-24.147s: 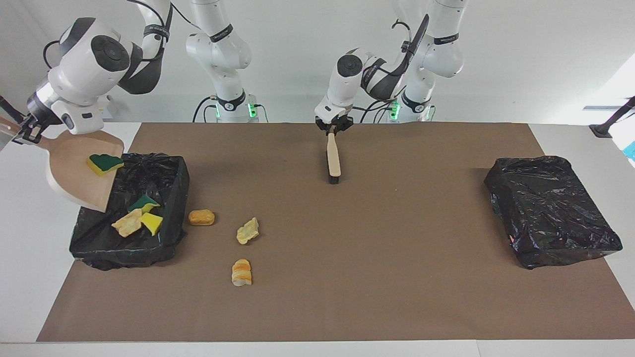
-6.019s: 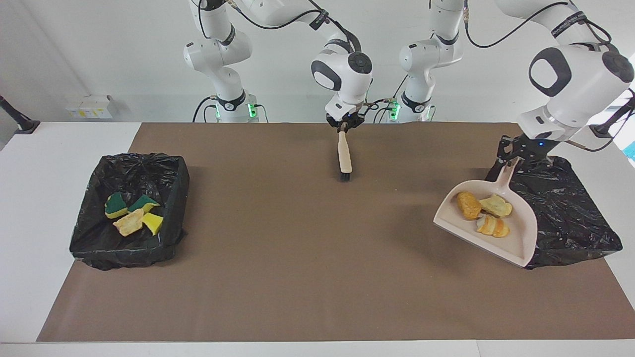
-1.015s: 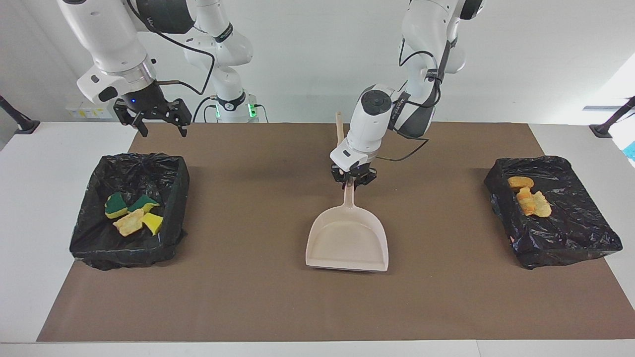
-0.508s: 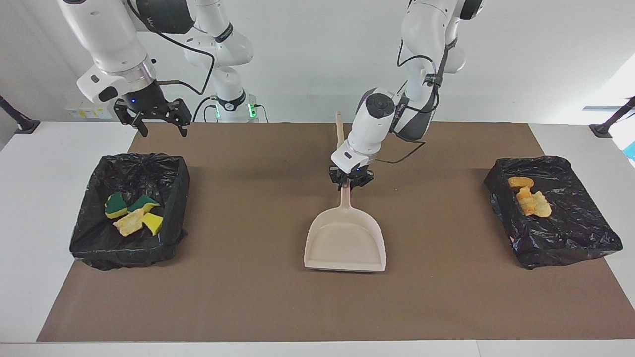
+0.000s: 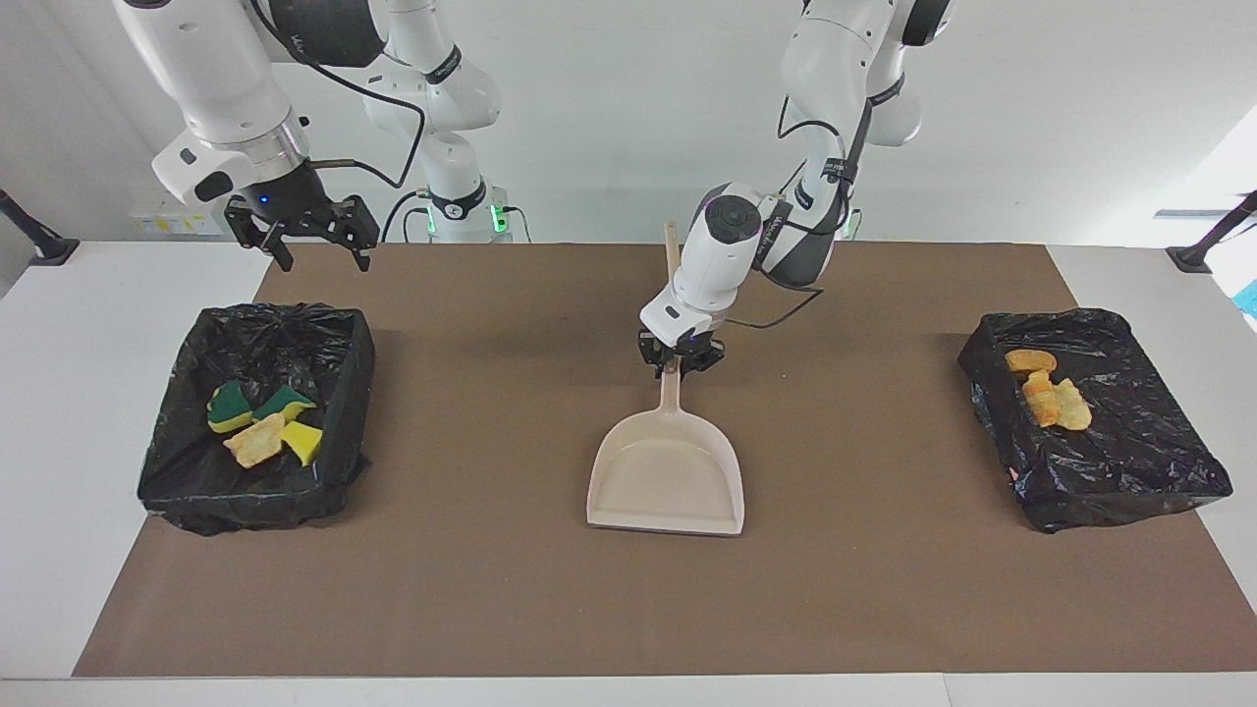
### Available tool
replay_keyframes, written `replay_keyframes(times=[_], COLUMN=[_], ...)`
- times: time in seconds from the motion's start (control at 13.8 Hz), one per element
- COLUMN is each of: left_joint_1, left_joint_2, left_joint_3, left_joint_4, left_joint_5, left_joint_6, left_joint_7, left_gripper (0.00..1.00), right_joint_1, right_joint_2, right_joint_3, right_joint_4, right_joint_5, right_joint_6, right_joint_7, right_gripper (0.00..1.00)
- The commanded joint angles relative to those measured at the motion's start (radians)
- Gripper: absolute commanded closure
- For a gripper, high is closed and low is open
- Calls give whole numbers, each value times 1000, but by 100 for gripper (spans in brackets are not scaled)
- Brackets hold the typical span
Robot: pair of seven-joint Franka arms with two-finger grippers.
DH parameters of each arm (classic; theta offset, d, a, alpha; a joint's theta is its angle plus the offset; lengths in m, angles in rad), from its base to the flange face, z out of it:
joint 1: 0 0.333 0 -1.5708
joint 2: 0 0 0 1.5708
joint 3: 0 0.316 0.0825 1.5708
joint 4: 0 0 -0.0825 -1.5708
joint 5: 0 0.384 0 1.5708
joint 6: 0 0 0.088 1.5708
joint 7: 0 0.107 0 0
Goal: Sweep and dump trash in bin
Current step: 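Carry the dustpan back and set it on the table center with the left gripper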
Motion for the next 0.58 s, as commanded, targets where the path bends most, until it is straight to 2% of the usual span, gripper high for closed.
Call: replay_keyframes(times=[0.0,0.22,0.51], left_joint_1=[1,47,179], left_joint_2=[-50,-100,-192], left_joint_3=[27,59,61], left_joint_4=[-3,16,16], left_joint_5=[-13,-5,-4], left_joint_6=[-12,-108,-214], left_joint_7=[11,11,48], left_gripper=[0,0,0], right_joint_1=[-3,-3,-3], right_joint_2=[-22,-22,-22], right_joint_3=[-3,-3,-3], right_joint_4=[-29,-29,-29], right_joint_5=[15,15,15], right_joint_6=[18,18,18], right_joint_7=[-4,-4,-4], right_gripper=[0,0,0])
